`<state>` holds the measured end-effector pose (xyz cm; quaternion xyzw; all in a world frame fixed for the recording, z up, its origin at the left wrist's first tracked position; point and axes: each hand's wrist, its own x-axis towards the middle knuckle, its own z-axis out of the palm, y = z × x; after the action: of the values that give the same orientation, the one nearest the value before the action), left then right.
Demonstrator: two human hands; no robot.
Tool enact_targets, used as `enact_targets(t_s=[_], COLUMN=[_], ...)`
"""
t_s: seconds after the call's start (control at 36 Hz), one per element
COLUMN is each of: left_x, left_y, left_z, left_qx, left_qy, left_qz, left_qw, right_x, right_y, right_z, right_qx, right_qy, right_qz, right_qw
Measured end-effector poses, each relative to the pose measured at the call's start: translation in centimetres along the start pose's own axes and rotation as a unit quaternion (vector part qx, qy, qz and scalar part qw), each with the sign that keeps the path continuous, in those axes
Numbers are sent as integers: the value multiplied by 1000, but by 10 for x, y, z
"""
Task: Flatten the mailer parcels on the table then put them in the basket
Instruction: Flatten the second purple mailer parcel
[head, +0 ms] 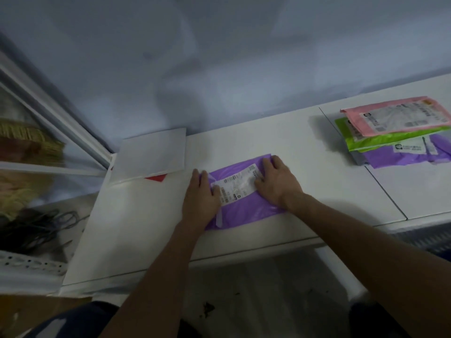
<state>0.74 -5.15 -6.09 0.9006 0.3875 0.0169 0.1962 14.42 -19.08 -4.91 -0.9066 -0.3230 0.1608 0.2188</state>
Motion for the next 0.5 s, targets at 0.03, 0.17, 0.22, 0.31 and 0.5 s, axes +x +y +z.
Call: enact_targets(t_s=[0.03, 0.17, 0.22, 0.31, 0.5], left_x=[-1, 3, 4, 2, -1], left_y=[4, -7, -11, -14, -21], left_z=[-9, -40, -45, -50, -51], left_qx=[-30, -155, -283, -401, -456], left_qy=[12, 54, -6, -92, -163], left_qz=[-26, -158, -207, -254, -279], left_qw=[999, 974, 937, 875, 829], right_x=[0, 5, 7, 9, 7], right_y=[-2, -3, -4, -4, -6], right_z=[-5, -30, -37, -38, -46], right_qx=[7, 45, 83, 176, 328], right_qy=[6, -52, -75, -93, -155], right_qz=[28, 138, 146, 180, 218], right_qw=[1000, 988, 983, 963, 906])
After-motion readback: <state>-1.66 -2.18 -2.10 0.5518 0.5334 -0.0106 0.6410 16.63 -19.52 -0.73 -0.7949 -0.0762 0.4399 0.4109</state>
